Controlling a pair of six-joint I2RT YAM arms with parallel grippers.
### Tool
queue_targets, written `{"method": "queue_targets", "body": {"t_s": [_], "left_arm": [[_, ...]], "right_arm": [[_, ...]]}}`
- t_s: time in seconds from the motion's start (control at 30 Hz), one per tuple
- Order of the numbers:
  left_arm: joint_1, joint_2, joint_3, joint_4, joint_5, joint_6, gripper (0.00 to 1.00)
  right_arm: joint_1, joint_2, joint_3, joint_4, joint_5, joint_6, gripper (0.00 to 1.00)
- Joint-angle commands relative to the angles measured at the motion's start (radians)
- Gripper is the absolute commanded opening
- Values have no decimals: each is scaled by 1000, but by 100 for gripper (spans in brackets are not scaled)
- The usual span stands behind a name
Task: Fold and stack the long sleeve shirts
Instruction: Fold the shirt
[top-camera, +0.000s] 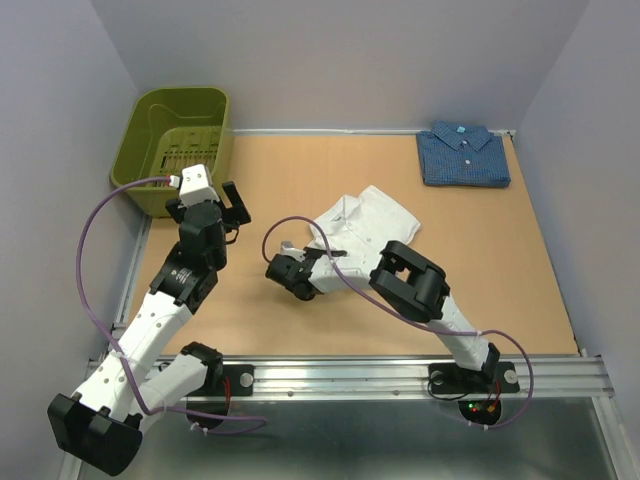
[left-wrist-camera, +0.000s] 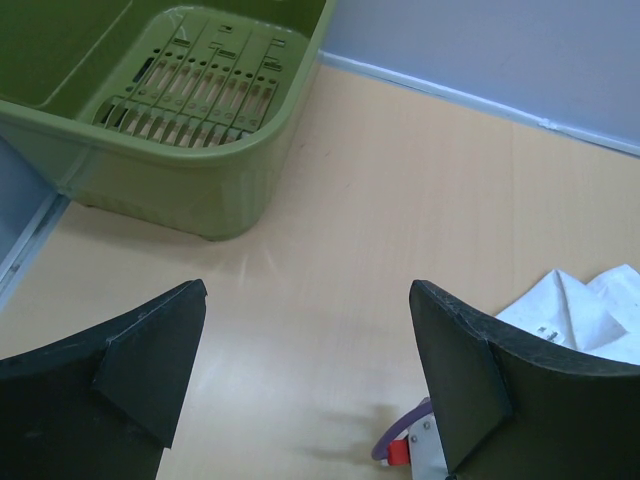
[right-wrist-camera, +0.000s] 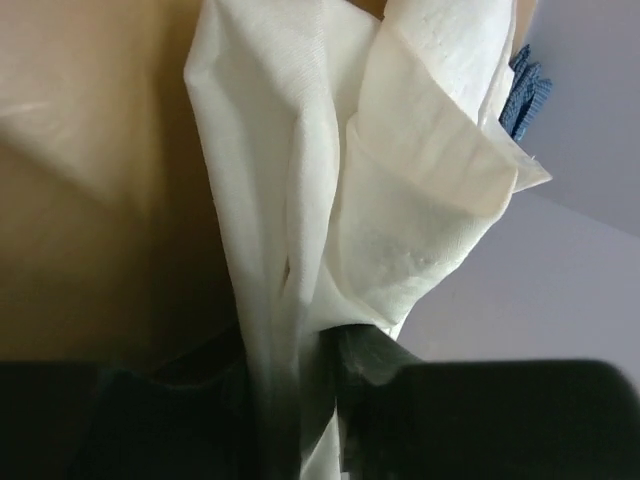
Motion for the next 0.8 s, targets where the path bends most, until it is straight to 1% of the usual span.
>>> {"method": "queue_targets", "body": {"t_s": [0.0, 0.03, 0.07, 0.1, 0.17, 0.2, 0.23, 0.27, 0.37, 0.47, 0.53, 0.57, 0.63, 0.67, 0.73, 0.77], "left_arm": [[10, -20, -9, 44, 1, -9, 94], [11, -20, -8, 44, 1, -11, 94], [11, -21, -8, 44, 5, -11, 94], [14, -21, -8, 43, 7, -11, 94], [16, -21, -11, 65, 24, -11, 94], [16, -24, -14, 69, 34, -12, 94], [16, -26, -16, 75, 45, -15, 94], [16, -32, -22, 94, 79, -18, 94], [16, -33, -25, 122, 134, -31, 94], [16, -13, 10, 99, 183, -66, 94], [16, 3, 44, 79, 208, -89, 94], [16, 22, 56, 58, 228, -97, 94], [16, 55, 92, 50, 267, -112, 94], [16, 69, 109, 18, 283, -121, 93], [14, 94, 116, 10, 314, -138, 91], [13, 123, 116, 10, 347, -158, 91]], "right_arm": [[57, -27, 80, -37, -137, 78, 34], [69, -33, 82, -38, -155, 80, 39], [78, -39, 89, -39, -172, 84, 43], [92, -59, 94, -42, -221, 100, 47], [101, -88, 108, -47, -278, 120, 50], [108, -102, 121, -53, -333, 133, 51], [109, -132, 131, -59, -351, 141, 59], [111, -146, 138, -70, -379, 152, 61], [111, -212, 145, -80, -410, 186, 61], [106, -294, 105, -84, -424, 210, 62], [79, -336, 76, -84, -439, 255, 62], [63, -390, 37, -84, -450, 273, 62], [-4, -442, -16, -82, -508, 337, 61], [-58, -482, -30, -77, -557, 356, 58], [-99, -519, -61, -65, -583, 399, 55], [-118, -533, -90, -48, -594, 411, 51]]}}
